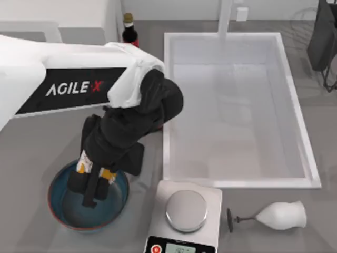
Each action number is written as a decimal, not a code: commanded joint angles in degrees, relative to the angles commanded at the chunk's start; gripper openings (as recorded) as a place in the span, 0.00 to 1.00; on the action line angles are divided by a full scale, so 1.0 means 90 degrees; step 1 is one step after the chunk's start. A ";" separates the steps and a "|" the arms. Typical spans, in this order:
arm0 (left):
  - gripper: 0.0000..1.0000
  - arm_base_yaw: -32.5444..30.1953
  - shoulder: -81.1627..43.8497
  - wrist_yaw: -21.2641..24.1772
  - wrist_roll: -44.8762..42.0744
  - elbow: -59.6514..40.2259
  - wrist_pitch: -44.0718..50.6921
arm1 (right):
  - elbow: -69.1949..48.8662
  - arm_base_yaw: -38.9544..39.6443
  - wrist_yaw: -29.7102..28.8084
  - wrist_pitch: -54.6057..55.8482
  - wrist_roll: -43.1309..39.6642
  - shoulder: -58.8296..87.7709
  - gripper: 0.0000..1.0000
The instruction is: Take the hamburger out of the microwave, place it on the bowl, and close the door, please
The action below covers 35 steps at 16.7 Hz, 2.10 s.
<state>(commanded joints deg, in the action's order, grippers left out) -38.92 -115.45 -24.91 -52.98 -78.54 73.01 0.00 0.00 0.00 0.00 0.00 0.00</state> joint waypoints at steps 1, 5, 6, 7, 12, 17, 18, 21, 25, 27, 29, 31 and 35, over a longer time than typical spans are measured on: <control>0.00 0.0007 -0.0022 0.0002 -0.0011 0.0047 -0.0048 | 0.0000 0.0000 0.0000 0.0000 0.0000 0.0000 1.00; 0.00 0.0027 -0.0214 0.0058 -0.0064 0.0286 -0.0241 | 0.0000 0.0000 0.0000 0.0000 0.0000 0.0000 1.00; 0.00 0.0030 -0.0292 0.0086 -0.0079 0.0360 -0.0289 | 0.0000 0.0000 0.0000 0.0000 0.0000 0.0000 1.00; 0.00 0.0032 -0.0382 0.0120 -0.0094 0.0441 -0.0337 | 0.0000 0.0000 0.0000 0.0000 0.0000 0.0000 1.00; 0.00 0.0032 -0.0620 0.0225 -0.0132 0.0650 -0.0451 | 0.0000 0.0000 0.0000 0.0000 0.0000 0.0000 1.00; 0.23 0.0032 -0.0620 0.0225 -0.0132 0.0650 -0.0451 | 0.0000 0.0000 0.0000 0.0000 0.0000 0.0000 1.00; 0.30 0.0032 -0.0620 0.0225 -0.0132 0.0650 -0.0451 | 0.0000 0.0000 0.0000 0.0000 0.0000 0.0000 1.00; 0.53 0.0032 -0.0620 0.0225 -0.0132 0.0650 -0.0451 | 0.0000 0.0000 0.0000 0.0000 0.0000 0.0000 1.00; 0.83 0.0032 -0.0620 0.0225 -0.0132 0.0650 -0.0451 | 0.0000 0.0000 0.0000 0.0000 0.0000 0.0000 1.00; 0.98 0.0032 -0.0620 0.0225 -0.0132 0.0650 -0.0451 | 0.0000 0.0000 0.0000 0.0000 0.0000 0.0000 1.00; 1.00 0.0032 -0.0620 0.0225 -0.0132 0.0650 -0.0451 | 0.0000 0.0000 0.0000 0.0000 0.0000 0.0000 1.00; 1.00 0.0032 -0.0620 0.0225 -0.0132 0.0650 -0.0451 | 0.0000 0.0000 0.0000 0.0000 0.0000 0.0000 1.00; 1.00 0.0032 -0.0620 0.0225 -0.0132 0.0650 -0.0451 | 0.0000 0.0000 0.0000 0.0000 0.0000 0.0000 1.00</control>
<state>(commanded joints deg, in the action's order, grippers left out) -38.63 -121.03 -22.89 -54.17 -72.69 68.95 0.00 0.00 0.00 0.00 0.00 0.00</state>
